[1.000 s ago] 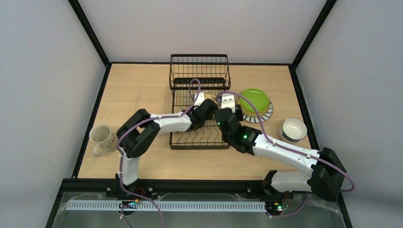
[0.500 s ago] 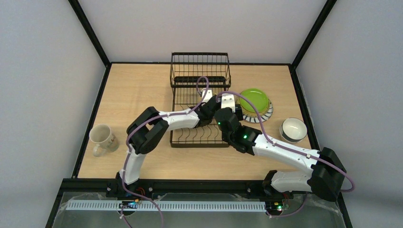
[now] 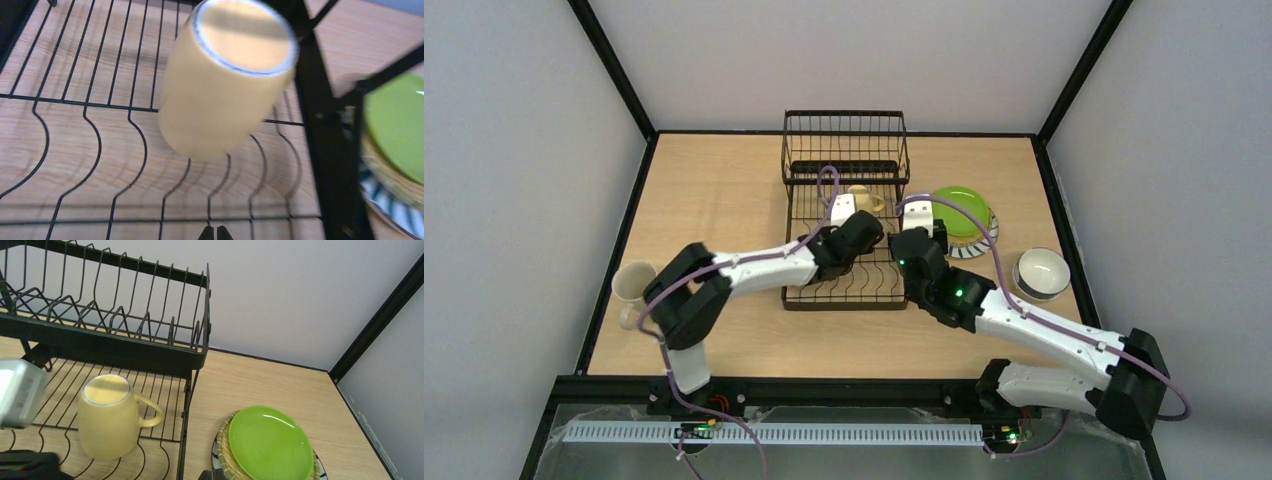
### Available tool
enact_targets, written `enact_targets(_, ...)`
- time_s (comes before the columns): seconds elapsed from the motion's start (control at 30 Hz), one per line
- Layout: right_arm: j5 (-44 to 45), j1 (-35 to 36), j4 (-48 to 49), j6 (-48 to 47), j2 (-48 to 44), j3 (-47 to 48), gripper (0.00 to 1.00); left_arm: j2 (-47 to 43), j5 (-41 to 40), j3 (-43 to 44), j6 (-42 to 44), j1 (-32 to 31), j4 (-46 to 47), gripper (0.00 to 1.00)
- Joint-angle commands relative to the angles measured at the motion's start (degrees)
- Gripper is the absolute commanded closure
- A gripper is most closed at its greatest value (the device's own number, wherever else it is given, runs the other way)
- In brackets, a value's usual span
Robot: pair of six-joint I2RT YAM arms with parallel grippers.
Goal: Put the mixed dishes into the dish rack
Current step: Move the cup to the dish rack.
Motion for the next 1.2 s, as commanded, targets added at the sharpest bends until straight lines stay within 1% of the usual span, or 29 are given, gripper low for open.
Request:
enact_targets(0.0,-3.3,0.4,-6.7,-0.8,-2.2,0.4,1.00,-9.4,-4.2,-3.8,-2.8,-4.1,-4.4,0.98)
enact_targets(0.1,-5.6,0.4,-9.6,-1.5,-0.6,0.9,1.00,-15.5,-6.5,-5.9,-5.4,-6.3,-9.2,0.98)
enact_targets(0.27,-8.3,0.4,-9.6,-3.2,3.8,0.7,1.00,-26.5,-9.2,-10.8,-10.2,-9.3,-15.6,0.98)
enact_targets(0.33,-8.7,0.4,-7.9,-4.0,5.3,0.1,1.00,-30.8,-10.0,-12.5,-12.2,-10.0,-18.1,0.98)
enact_targets(0.47,-9.8,0.4,-1.7,-9.2,9.4,-1.4,1.00,-39.6,-11.6,-15.2,-14.9,-11.0,-23.6,0.98)
enact_targets(0.67,-12.7,0.4,5.9,-16.4,18.4,1.3,1.00,-50.4,-11.8,-19.1,-17.4,-11.1,-28.0,0.98)
enact_targets(0.87,-18.5,0.5,11.7,-22.9,25.6,4.5,1.00,-54.0,-12.5,-18.7,-17.6,-11.1,-31.8,0.98)
enact_targets(1.03,-21.1,0.9,16.4,-29.8,33.1,8.2,1.00,-55.6,-14.4,-18.6,-18.5,-11.1,-32.7,0.98)
enact_targets(1.17,-21.5,0.9,18.9,-32.2,37.8,10.9,1.00,-55.5,-15.4,-17.4,-19.1,-11.0,-33.3,0.98)
